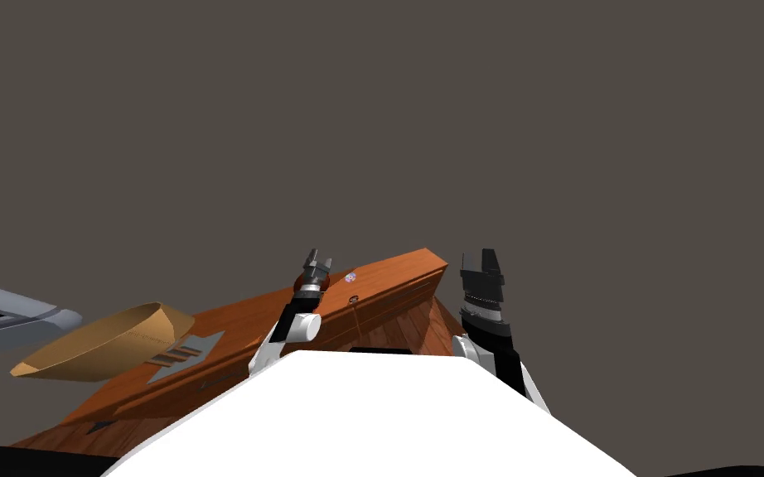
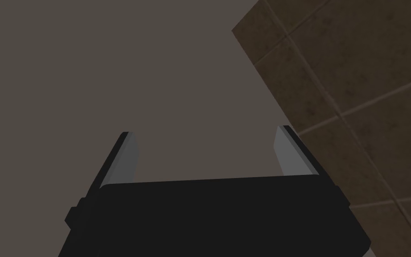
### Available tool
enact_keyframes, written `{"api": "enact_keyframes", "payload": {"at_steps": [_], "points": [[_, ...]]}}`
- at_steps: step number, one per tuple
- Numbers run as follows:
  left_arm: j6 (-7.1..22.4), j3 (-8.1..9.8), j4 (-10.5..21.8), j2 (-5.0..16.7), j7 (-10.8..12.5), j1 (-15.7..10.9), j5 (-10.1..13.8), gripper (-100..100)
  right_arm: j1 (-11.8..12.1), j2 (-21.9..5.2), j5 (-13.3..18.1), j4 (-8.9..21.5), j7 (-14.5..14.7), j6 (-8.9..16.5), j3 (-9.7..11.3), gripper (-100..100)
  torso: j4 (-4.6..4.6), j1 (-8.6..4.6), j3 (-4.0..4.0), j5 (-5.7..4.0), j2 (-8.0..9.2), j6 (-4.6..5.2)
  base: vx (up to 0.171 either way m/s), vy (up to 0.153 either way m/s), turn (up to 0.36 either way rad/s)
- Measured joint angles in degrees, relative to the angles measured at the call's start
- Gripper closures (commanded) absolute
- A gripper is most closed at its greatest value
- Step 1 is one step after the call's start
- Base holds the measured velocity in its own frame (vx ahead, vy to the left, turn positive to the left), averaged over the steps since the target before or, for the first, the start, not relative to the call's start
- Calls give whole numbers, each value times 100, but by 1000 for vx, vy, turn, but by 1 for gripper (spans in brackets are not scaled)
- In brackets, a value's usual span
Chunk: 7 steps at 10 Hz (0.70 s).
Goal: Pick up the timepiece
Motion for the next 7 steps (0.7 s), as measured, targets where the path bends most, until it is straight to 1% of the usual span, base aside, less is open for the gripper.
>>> {"api": "enact_keyframes", "payload": {"at_steps": [1,2,3,4,5,7], "points": [[64,17,165,23,25,-98,45,-100,1,0,0,0,0,0,0,0,0,-1,1,0,1,-2,4,13,-173],[72,16,424,90,71,-163,131,-100,0,0,0,0,0,0,0,0,0,0,1,0,1,0,3,17,-79],[139,12,493,81,81,-195,167,-100,1,0,0,0,0,0,0,0,1,0,1,0,2,-3,2,18,-149],[311,53,601,116,105,-285,264,-100,0,0,0,0,0,0,0,0,1,1,1,0,2,0,1,30,-292],[465,64,765,141,138,-370,379,-100,0,0,0,0,0,0,0,0,1,4,1,1,2,1,0,30,-94],[663,96,1061,167,178,-508,531,-100,0,0,0,0,0,0,0,0,1,5,1,1,2,-1,0,26,-124]]}}
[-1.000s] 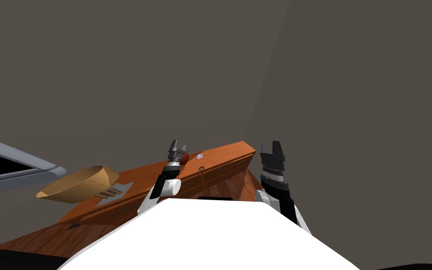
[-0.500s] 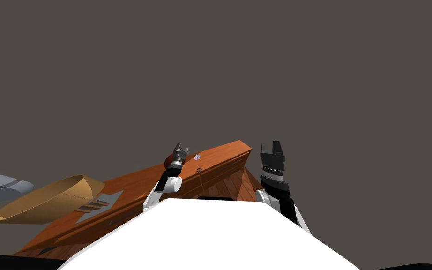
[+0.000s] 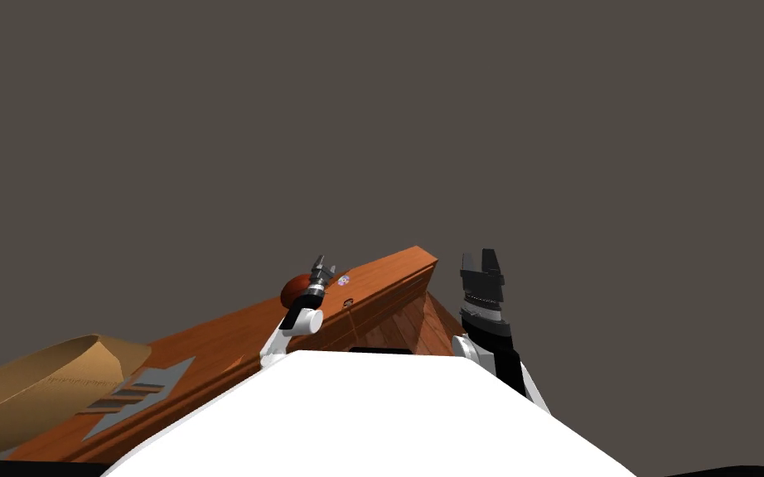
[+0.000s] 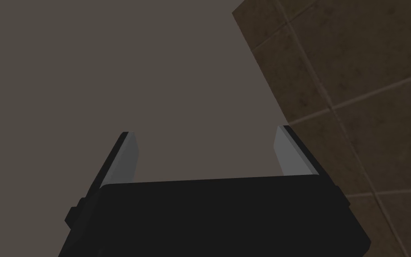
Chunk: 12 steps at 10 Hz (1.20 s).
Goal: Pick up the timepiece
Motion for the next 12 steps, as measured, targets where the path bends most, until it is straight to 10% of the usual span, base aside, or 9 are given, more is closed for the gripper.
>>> {"api": "enact_keyframes", "payload": {"at_steps": [12], "points": [[1043,351,1787,8,185,-696,985,-100,1,0,0,0,0,0,-1,0,1,2,4,0,6,-6,-12,32,-161]]}}
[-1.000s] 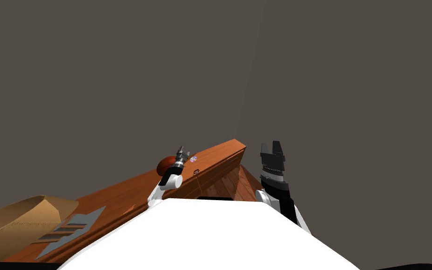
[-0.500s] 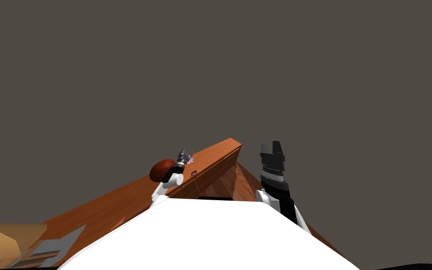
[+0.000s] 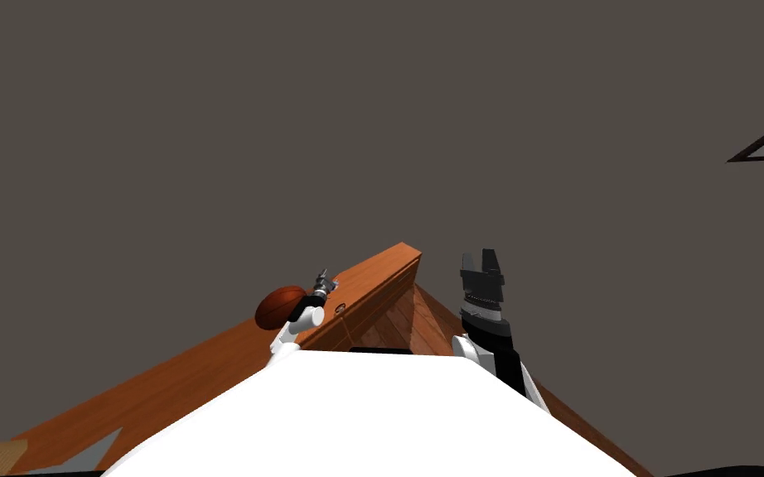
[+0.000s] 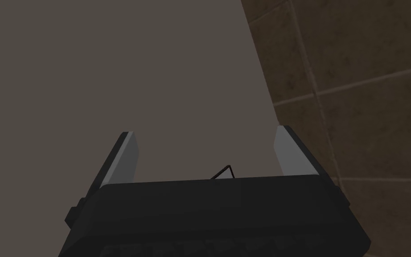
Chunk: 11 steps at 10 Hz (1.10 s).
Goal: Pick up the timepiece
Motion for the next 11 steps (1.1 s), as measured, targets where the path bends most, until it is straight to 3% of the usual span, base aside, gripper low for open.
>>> {"api": "enact_keyframes", "payload": {"at_steps": [5,10,11], "points": [[258,168,862,25,81,-297,482,-100,0,0,0,0,0,0,0,0,0,2,0,0,-1,2,-23,40,-180],[680,514,1579,-89,99,-543,946,-100,0,0,0,0,0,0,0,0,1,0,2,0,4,2,-32,38,-139],[680,495,1740,-50,118,-559,1054,-100,1,0,0,0,0,0,0,0,1,0,2,0,2,-3,-32,33,-180]]}}
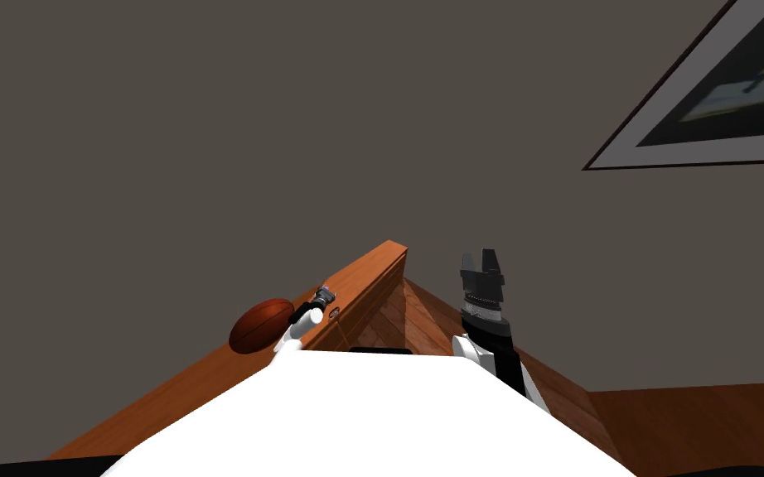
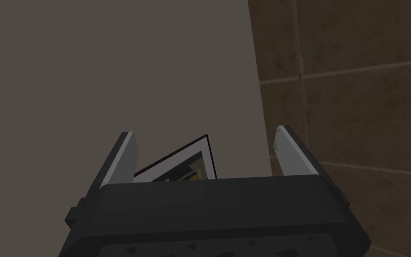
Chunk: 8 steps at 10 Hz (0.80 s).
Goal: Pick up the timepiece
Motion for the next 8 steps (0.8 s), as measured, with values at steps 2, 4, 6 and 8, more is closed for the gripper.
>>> {"api": "enact_keyframes", "payload": {"at_steps": [2,4,6,8], "points": [[113,138,262,-78,-5,-82,118,-100,0,0,0,0,0,0,0,0,0,0,-1,0,-1,0,-32,35,-128],[218,263,508,-130,-6,-155,248,-100,0,0,0,0,0,0,0,0,0,2,0,0,-1,0,-33,35,-136],[255,361,978,-118,9,-301,545,-100,-1,0,0,0,0,0,0,0,1,5,3,1,5,3,-54,56,-244],[302,386,1327,-109,-3,-343,877,-100,0,0,0,0,0,0,0,0,2,10,3,2,5,-1,-31,38,-30]]}}
